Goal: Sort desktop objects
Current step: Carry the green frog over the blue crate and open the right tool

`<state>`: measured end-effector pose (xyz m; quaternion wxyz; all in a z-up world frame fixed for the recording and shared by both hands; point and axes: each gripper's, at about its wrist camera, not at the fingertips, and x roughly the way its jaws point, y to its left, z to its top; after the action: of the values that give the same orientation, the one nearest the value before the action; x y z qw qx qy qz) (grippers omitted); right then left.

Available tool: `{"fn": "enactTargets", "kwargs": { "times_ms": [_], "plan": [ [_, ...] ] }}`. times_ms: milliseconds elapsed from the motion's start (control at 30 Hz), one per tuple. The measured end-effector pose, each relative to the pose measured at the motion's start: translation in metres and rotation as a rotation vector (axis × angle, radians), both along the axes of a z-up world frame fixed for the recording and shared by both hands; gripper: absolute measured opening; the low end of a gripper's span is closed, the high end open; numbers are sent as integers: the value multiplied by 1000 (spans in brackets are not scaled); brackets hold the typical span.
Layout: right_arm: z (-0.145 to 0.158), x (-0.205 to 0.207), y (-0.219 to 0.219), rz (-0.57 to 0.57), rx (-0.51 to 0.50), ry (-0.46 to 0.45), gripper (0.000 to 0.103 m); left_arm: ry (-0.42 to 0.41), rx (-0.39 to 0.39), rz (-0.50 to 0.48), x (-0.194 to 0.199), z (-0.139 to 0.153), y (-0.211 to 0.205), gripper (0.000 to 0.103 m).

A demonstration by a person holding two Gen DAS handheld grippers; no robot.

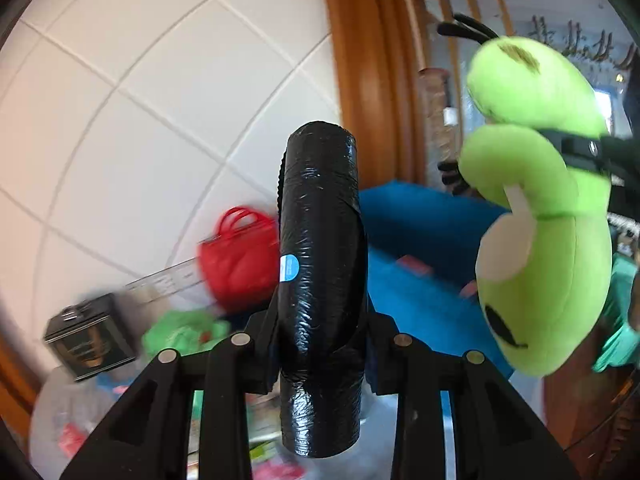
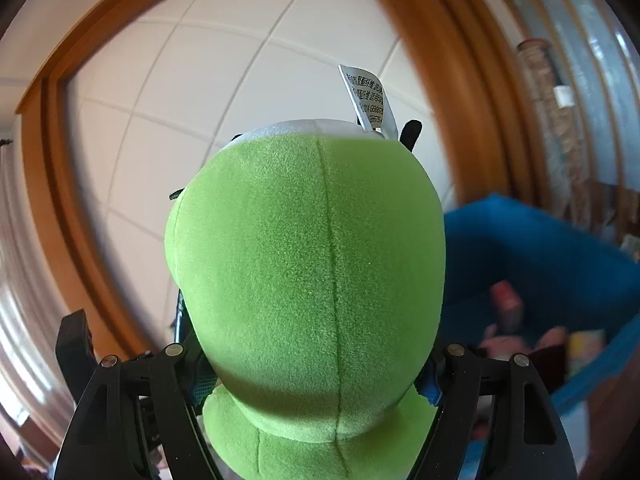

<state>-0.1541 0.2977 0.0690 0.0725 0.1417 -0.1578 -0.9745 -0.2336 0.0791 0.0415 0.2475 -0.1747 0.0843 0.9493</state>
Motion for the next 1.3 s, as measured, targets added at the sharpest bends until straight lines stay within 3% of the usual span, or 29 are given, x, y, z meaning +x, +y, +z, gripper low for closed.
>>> {"fn": "enactTargets", "kwargs": {
  "times_ms": [267, 467, 633, 767, 833, 900, 1067, 1200, 1233, 1300],
  "plan": [
    [14, -7, 121, -106, 36, -32, 76, -17, -20, -60, -16, 20, 124, 31],
    [-6, -27, 177, -122, 18, -92, 76, -26, -80, -45, -30, 22, 187, 32],
    [-22, -69, 215, -156, 17, -144, 78, 7, -151, 0, -49, 34, 229, 35],
    [-27, -105, 230, -164, 11, -196, 89, 43, -170, 59, -61, 45, 240, 39],
    [-28, -121, 239, -183, 4, -231, 92, 61, -155, 80, -67, 48, 237, 46],
    [-30, -129, 243, -184, 3, -256, 92, 78, -136, 104, -68, 51, 232, 60],
    [-40, -138, 242, -195, 18, -298, 95, 84, -119, 124, -63, 56, 226, 62],
    [-49, -172, 228, -206, 260, -469, 100, 92, -129, 128, -60, 57, 225, 63],
    [-51, -176, 220, -206, 322, -489, 100, 92, -128, 129, -59, 58, 223, 63],
    [-48, -174, 211, -210, 355, -461, 101, 91, -126, 134, -58, 58, 220, 63]
  ]
}}
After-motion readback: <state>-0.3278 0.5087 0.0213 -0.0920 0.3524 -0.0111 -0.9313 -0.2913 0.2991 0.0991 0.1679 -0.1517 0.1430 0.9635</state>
